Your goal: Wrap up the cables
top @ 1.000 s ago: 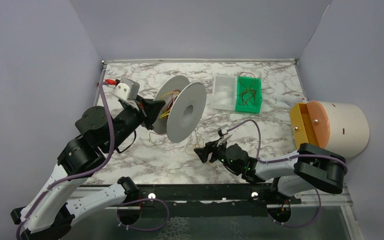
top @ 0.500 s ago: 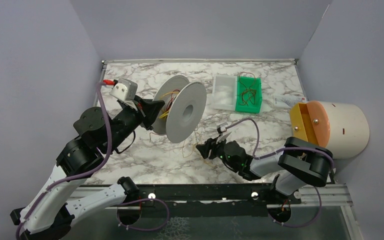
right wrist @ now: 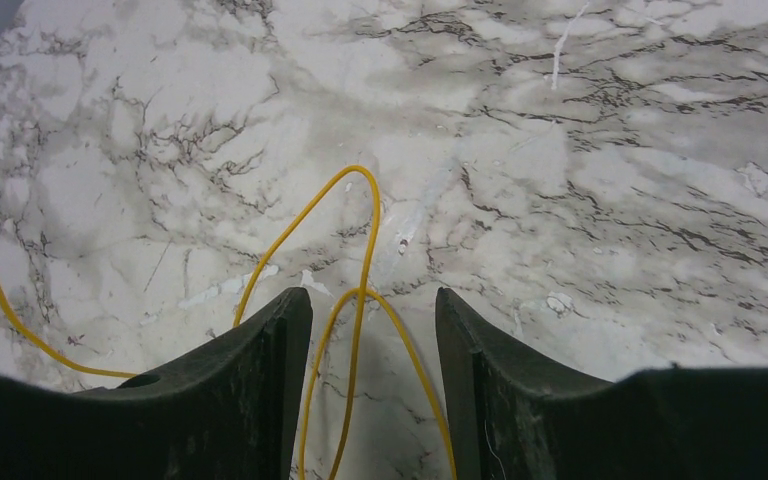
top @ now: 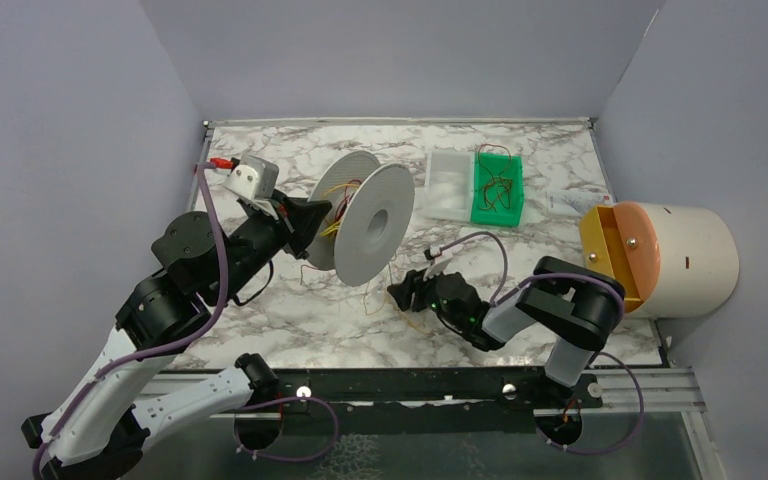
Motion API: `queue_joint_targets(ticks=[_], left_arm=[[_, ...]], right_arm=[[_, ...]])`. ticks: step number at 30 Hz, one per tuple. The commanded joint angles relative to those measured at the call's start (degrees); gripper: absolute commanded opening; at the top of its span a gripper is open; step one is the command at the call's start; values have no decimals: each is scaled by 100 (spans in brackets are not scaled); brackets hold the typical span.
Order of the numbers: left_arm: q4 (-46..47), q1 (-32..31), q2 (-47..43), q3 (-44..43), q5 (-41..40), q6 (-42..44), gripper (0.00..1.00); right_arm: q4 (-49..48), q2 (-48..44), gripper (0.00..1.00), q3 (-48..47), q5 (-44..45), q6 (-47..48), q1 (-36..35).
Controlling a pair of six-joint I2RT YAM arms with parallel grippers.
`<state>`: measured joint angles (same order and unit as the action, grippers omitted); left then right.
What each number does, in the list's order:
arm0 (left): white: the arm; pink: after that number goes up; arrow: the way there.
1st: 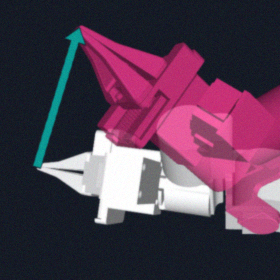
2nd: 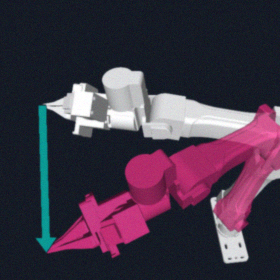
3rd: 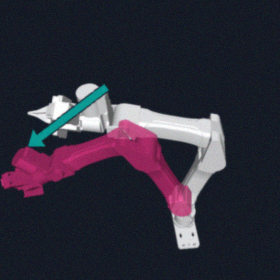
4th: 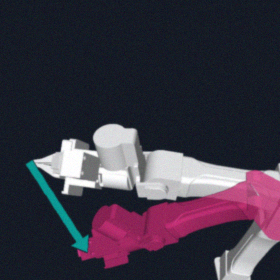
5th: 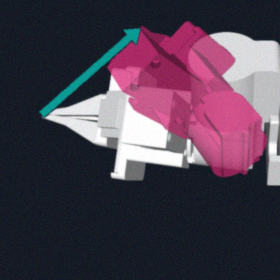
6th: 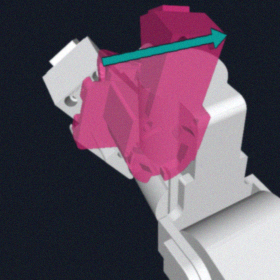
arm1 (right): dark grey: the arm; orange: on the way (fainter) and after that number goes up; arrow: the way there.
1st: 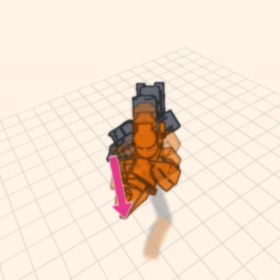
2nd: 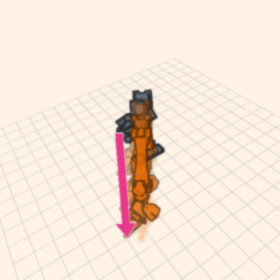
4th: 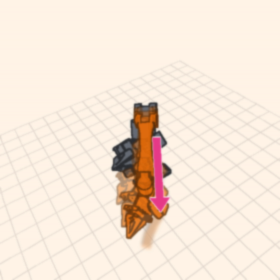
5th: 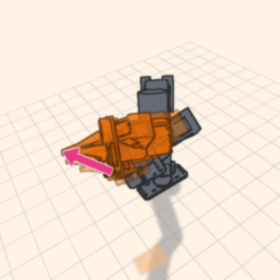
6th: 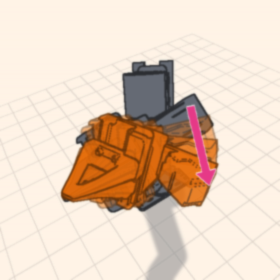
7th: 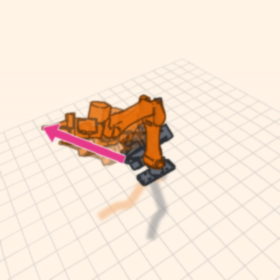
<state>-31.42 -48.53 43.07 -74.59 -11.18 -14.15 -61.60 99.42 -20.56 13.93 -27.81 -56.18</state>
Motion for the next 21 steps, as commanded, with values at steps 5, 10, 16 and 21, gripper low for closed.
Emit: queue_joint_targets(ticks=[5,10,16,21], left_arm=[[561,-33,-42,-140,-63,-184,0],[562,-37,4,-104,-211,-202,0],[725,-38,258,-62,-761,-211,0],[1128,-33,594,-35,-1465,-152,0]], right_arm=[[-312,405,48,-524,-390,239,54],[-304,305,16,-425,-445,309,69],[52,68,1,-183,-867,171,38],[15,37,1,171,-822,-160,-390]])
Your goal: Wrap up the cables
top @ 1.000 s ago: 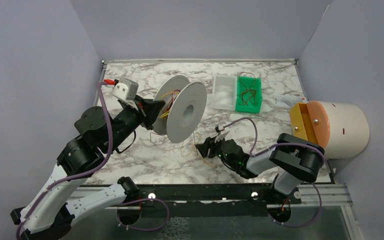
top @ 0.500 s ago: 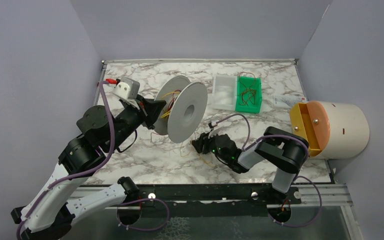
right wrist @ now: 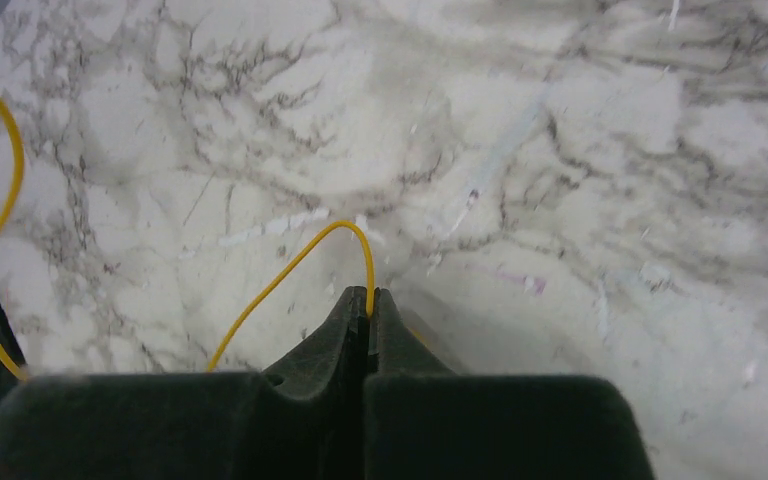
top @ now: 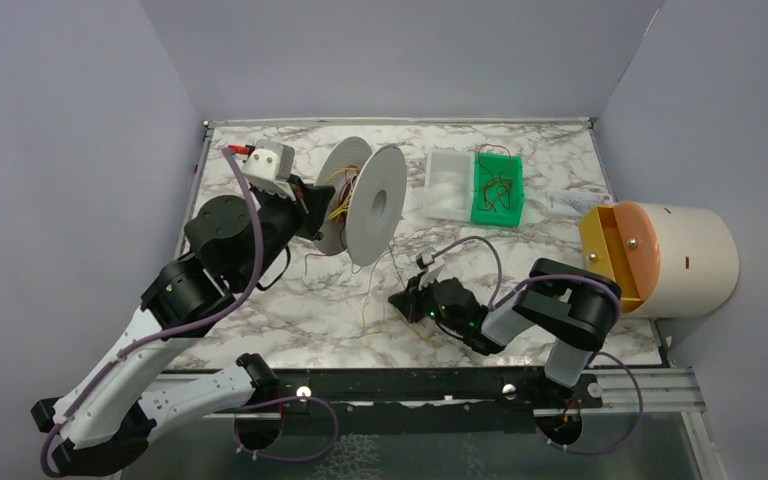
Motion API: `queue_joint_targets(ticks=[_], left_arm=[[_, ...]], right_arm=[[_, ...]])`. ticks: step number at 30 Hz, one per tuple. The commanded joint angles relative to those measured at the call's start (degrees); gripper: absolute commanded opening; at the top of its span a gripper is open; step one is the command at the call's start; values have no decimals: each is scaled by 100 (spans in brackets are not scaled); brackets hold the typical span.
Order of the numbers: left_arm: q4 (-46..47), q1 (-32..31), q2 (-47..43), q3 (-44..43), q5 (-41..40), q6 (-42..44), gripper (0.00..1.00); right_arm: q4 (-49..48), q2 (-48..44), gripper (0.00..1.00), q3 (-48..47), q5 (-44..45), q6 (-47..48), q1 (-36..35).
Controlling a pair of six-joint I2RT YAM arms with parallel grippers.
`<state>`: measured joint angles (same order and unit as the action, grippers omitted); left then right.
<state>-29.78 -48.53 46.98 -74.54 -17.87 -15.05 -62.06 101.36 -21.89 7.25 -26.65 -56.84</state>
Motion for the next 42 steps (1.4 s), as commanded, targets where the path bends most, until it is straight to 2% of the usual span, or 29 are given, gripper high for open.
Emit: queue_joint_targets(ticks=[1,6,12,19,24,33,42], left_arm=[[1066,-38,272,-16,-881,-49,0],[1519,-35,596,122,-1420,18,0],[1954,-33,944,292,-2115,262,0],[2184,-33,1400,516,-2656,562,0],[2184,-34,1586,741,-2877,669,0],[1991,-38,1743,1121,-2789,681,0],[1585,-87,1742,1428,-2351,679,0]], right_arm=[[81,-212,1,376,-99,-337,-432],[526,-739,1,606,401,-488,-1203],[1992,-2151,1,551,1419,-398,-2373],[3942,-3711,1,-141,2784,44,-3711],[4705,-4265,1,-903,3262,627,-4444],[5331,-4204,1,-2520,2858,1778,-4711],[6007,-4160,1,-4065,3558,2913,-4709]])
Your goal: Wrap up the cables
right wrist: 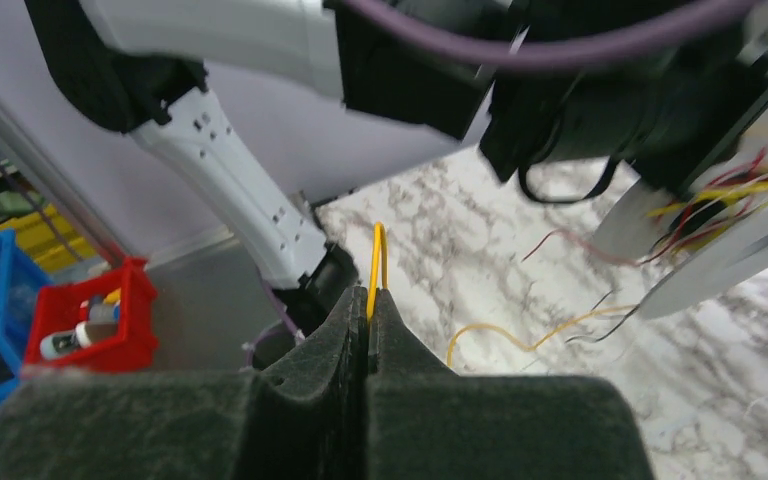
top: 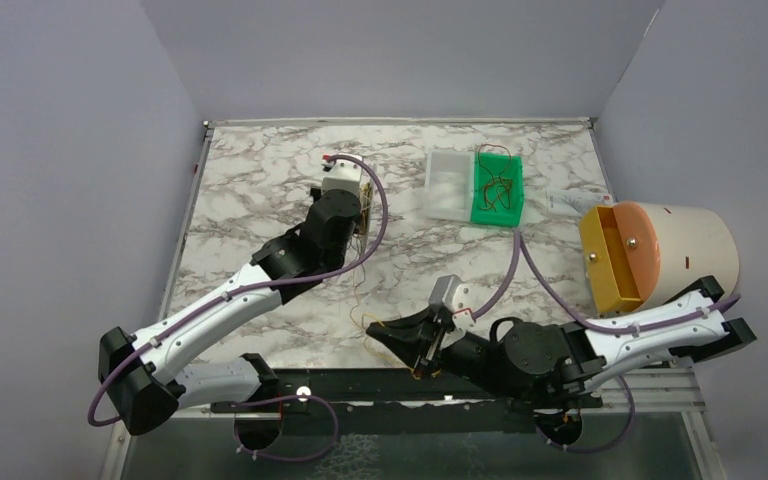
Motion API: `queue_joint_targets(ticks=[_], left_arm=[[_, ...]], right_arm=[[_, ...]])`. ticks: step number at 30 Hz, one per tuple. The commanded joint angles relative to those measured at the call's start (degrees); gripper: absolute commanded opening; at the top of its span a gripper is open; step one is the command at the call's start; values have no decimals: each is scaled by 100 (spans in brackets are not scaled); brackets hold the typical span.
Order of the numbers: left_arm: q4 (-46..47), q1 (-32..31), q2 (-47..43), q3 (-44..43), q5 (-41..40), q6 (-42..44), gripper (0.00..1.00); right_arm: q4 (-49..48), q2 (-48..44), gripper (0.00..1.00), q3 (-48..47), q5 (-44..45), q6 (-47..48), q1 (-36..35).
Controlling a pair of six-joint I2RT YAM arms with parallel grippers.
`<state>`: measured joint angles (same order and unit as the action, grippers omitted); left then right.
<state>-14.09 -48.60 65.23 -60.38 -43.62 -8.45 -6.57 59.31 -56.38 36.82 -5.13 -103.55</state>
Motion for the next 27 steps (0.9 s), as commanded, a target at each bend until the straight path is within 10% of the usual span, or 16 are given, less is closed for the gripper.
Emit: queue_joint_targets(ticks=[1,27], left_arm=[[-33,-103,-88,19,274,7,0],[-1437,-551,-1057,379,3355,770,0]], right_arm=[[521,86,1,-746,784,943,-39],[-476,-939,1,-941,1882,4491,880]])
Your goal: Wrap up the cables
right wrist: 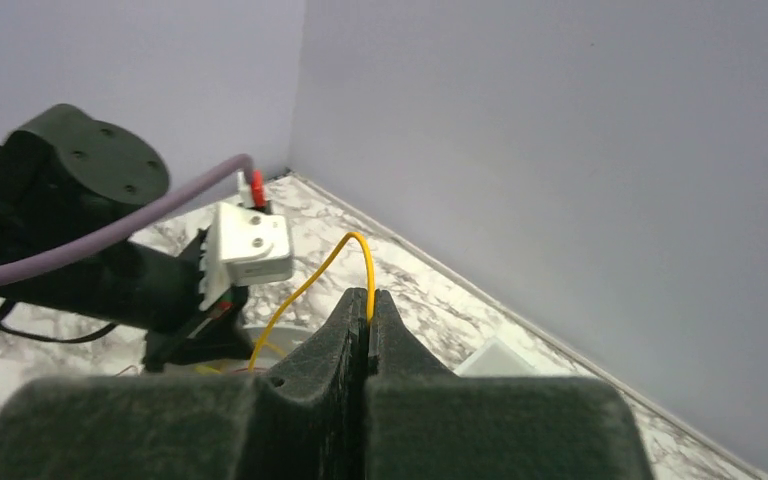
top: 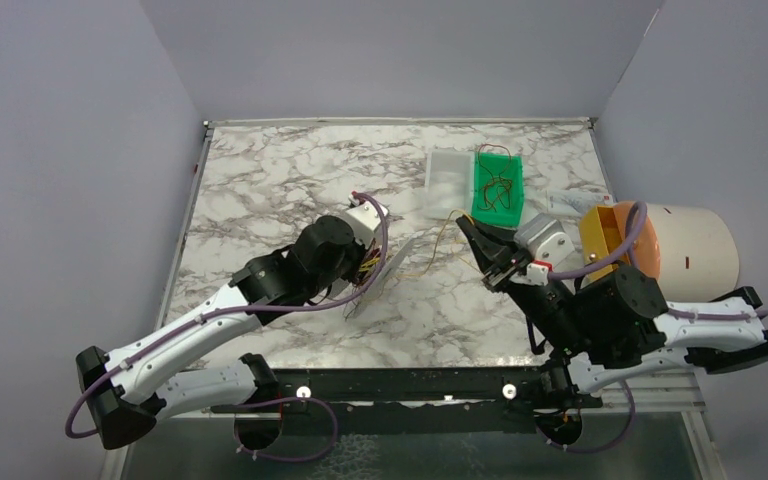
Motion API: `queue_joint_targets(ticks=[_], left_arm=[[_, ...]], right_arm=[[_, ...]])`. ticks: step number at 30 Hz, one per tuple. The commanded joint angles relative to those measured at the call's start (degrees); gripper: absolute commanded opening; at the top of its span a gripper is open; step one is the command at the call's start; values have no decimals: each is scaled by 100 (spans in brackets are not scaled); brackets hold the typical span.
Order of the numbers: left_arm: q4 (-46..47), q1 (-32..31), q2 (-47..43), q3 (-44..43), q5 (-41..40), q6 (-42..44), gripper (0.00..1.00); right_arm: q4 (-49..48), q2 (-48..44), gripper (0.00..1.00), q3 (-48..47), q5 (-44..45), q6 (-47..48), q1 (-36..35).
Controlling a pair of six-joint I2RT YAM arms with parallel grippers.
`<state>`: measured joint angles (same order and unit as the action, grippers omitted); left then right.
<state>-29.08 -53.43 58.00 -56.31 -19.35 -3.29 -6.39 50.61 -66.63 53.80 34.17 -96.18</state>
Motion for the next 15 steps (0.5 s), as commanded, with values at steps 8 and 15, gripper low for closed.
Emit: queue_joint_targets(ticks=[8,15], left_arm=[[61,-123,-600,266,1689,460,0],[76,-133,-1056,573,2001,375,0]], right_arm=[[342,336,1,146,-877,-371,1978],[794,742,1,487,-2359,-1889,4442]])
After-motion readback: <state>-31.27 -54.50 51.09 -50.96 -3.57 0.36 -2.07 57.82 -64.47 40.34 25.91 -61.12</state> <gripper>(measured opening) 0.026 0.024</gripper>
